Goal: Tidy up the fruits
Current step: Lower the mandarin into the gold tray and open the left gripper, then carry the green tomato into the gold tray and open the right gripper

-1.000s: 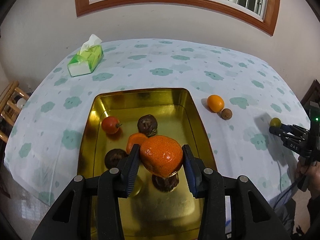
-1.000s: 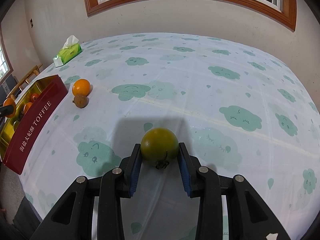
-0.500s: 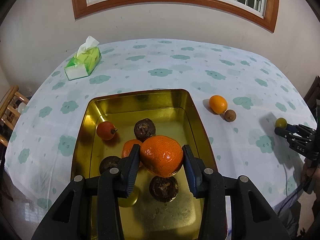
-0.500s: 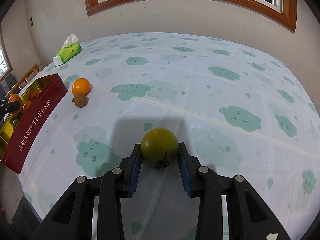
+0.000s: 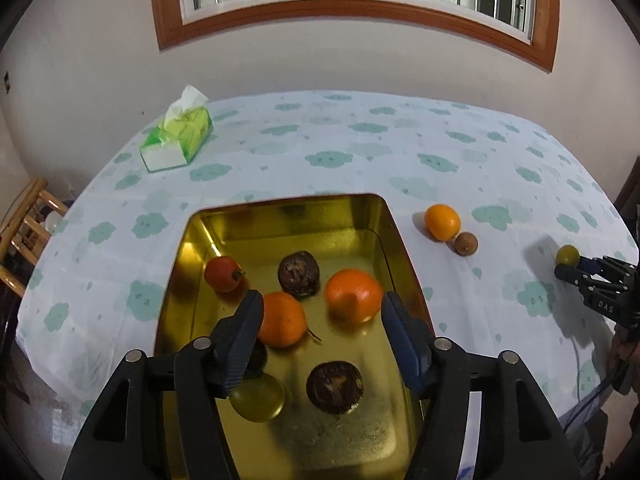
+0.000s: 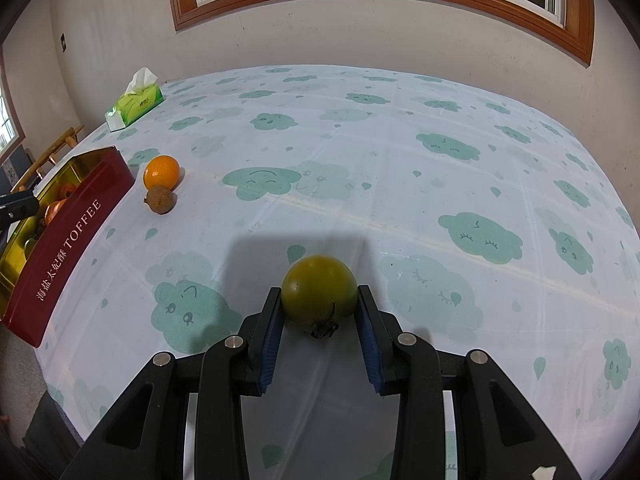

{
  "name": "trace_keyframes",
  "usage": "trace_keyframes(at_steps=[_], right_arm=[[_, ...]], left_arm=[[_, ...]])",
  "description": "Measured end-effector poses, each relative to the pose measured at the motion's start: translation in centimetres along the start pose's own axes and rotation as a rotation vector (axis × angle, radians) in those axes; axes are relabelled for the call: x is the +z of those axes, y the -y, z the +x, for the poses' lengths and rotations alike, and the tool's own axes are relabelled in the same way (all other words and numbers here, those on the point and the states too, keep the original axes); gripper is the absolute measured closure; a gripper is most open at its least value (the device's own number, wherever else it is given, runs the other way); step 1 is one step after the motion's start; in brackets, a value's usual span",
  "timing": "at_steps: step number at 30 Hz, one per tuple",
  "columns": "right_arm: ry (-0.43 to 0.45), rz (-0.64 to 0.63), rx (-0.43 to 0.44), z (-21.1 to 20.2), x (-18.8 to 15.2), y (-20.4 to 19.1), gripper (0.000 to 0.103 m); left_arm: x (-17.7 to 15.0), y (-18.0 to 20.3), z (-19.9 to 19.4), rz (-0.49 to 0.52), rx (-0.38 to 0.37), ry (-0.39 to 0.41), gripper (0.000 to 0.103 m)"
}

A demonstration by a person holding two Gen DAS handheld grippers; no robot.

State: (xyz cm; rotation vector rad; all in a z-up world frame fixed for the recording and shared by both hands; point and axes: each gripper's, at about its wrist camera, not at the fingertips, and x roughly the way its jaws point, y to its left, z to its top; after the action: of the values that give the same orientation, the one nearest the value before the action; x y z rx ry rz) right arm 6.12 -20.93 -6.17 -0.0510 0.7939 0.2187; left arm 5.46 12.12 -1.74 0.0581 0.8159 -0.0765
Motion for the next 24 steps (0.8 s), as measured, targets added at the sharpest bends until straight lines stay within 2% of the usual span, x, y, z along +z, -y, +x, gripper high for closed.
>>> trace_keyframes(at_steps=[16,20,24], right_arm=[[-0.002,-0.006,-0.001,-0.2,-0.1,0.1,0.070],[-0.006,-0.007,0.005,-0.4,-0.4,-0.5,0.070],[-0.008,-0.011,0.031,-0.9,-0.7,-1.5,0.071]], left_arm=[[-0.6,-0.4,-2.8,-0.015,0.085,0.061,0.040],[-0.8,-0.6,-3.2,-0.019,0.109,0.071,0.030],[-1.0,-0.8,-3.3,-0.033,0.114,0.073,0.027]])
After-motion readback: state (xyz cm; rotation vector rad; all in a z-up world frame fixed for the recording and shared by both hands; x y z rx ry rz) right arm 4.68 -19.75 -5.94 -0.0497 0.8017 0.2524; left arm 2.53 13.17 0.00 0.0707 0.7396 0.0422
